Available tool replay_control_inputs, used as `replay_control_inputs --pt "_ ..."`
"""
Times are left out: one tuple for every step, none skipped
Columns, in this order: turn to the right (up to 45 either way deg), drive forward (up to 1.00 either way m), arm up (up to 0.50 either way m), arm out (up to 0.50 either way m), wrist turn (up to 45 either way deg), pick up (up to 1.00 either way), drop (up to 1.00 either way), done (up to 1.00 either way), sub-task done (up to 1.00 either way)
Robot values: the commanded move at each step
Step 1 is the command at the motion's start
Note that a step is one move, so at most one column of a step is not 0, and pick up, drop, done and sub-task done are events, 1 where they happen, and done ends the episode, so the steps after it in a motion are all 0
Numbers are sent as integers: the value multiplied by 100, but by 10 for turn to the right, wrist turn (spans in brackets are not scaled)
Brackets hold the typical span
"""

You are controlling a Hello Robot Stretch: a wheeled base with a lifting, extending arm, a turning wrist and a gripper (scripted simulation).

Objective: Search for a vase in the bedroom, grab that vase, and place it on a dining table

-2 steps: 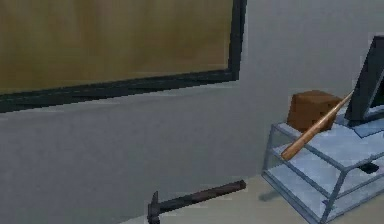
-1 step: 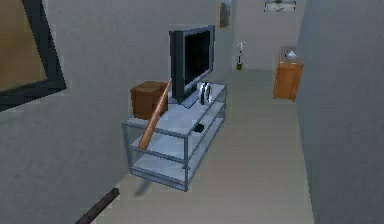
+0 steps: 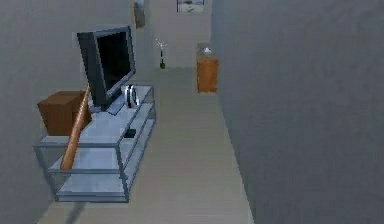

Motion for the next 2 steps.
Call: replay_control_inputs --pt "0 100 0 0 0 0 0 0 0" --pt "0 100 0 0 0 0 0 0 0"
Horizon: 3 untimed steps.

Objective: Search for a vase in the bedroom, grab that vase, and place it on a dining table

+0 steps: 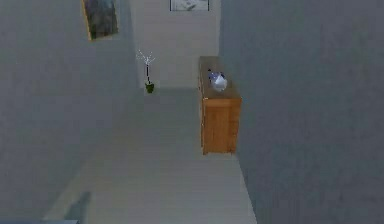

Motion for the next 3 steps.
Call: replay_control_inputs --pt "0 100 0 0 0 0 0 0 0" --pt "30 0 0 0 0 0 0 0 0" --pt "0 35 0 0 0 0 0 0 0"
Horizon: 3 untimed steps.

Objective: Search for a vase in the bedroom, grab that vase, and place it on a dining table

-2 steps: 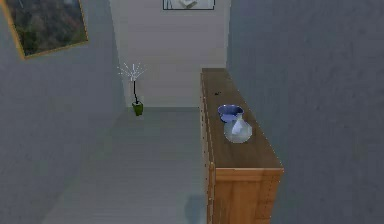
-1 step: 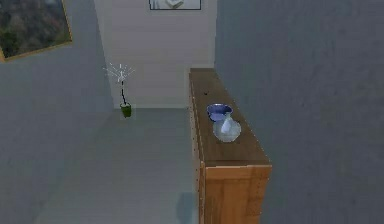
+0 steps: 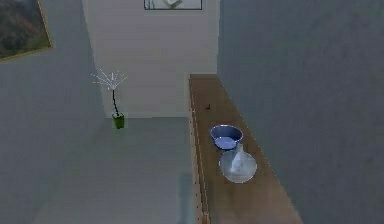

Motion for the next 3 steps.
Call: replay_control_inputs --pt "-450 0 0 0 0 0 0 0 0" --pt "-270 0 0 0 0 0 0 0 0" --pt "0 0 50 0 0 0 0 0 0"
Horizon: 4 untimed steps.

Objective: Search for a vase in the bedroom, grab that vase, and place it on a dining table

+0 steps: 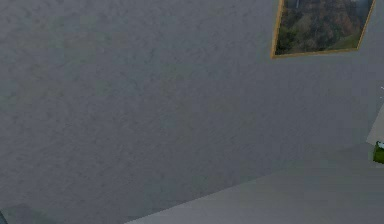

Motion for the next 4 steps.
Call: replay_control_inputs --pt "0 0 34 0 0 0 0 0 0" --pt "0 0 0 48 0 0 0 0 0" --pt "0 0 0 0 450 0 0 0 0" --pt "0 0 0 0 450 0 0 0 0"
